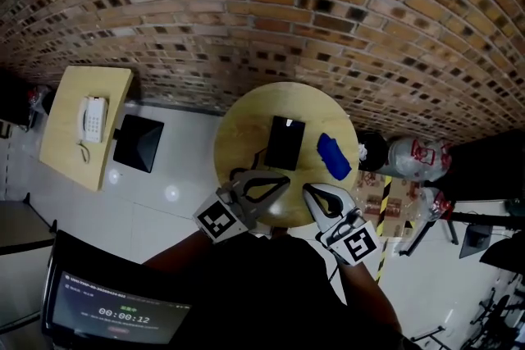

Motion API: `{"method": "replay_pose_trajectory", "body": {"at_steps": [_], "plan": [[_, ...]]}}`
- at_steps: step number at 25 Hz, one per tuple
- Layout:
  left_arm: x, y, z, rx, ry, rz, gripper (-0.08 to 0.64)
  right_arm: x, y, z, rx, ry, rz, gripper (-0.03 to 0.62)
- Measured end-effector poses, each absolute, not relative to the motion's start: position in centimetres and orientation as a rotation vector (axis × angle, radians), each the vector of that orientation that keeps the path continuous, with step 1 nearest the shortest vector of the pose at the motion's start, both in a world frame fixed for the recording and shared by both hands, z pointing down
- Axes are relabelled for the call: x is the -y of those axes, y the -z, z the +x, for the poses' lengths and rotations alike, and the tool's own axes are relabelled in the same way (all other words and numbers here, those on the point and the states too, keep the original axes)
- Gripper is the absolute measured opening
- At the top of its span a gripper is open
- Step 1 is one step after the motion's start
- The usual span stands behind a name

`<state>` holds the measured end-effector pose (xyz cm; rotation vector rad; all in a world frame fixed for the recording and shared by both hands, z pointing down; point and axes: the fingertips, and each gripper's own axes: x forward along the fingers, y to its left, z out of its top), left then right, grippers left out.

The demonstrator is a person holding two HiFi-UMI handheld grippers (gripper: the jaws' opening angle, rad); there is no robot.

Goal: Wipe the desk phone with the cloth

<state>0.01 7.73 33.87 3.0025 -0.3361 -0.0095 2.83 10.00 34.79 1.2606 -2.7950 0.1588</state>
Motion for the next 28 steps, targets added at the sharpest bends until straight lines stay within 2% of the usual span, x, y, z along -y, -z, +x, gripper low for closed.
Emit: {"method": "replay_pose_trajectory", "body": {"at_steps": [28], "plan": [[-8.0,-33.5,-1.0,0.329,0.013,3.022,-0.015,-9.3,-35.3,1.2,2.785,-0.188,1.267,0.000]]}}
